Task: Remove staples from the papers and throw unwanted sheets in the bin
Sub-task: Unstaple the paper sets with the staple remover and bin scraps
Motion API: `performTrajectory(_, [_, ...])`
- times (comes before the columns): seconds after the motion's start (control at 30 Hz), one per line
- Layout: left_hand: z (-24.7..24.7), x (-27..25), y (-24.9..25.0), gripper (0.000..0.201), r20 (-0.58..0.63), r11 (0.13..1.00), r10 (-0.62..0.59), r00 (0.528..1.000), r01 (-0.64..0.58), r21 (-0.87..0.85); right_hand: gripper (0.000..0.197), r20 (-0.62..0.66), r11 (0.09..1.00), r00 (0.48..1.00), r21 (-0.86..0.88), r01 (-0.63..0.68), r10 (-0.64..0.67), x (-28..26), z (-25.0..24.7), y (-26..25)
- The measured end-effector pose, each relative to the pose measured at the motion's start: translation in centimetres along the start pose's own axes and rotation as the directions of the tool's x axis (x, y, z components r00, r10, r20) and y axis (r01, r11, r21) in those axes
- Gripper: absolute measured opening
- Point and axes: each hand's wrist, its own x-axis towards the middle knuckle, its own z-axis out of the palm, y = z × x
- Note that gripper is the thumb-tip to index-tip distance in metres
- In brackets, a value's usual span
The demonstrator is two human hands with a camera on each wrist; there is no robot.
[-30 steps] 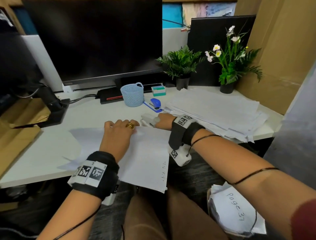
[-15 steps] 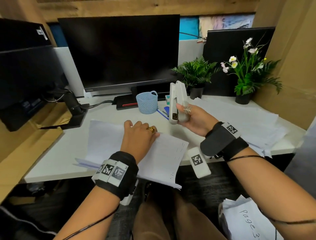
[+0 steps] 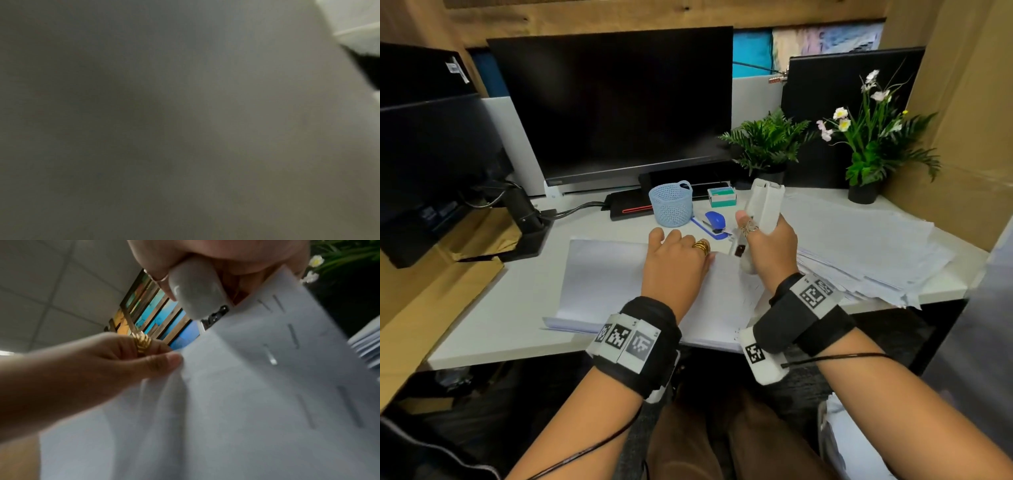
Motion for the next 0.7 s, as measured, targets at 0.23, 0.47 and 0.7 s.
performTrajectory(0.23, [0.2,0.0,0.4,0.041,-0.039,1.0,0.0,0.999,0.0,-0.004,0.045,-0.037,0.997,0.998,-0.067,0.041,-0.044,-0.2,0.1,0.7])
performTrajectory(0.47, [1.1,-0.1,0.5,0.023,-0.256,1.0,0.014,0.967,-0.02,-0.019,0.045,-0.035,0.992,0.998,-0.117,0.047,-0.052,-0.2,0.8,1.3])
performTrajectory(0.7, [1.6,-0.3,0.4,0.02,-0.278,0.996,0.026,0.96,-0.049,-0.076,0.042,-0.027,0.998,1.0,-0.059,0.008,-0.01,0.0,1.1,1.3])
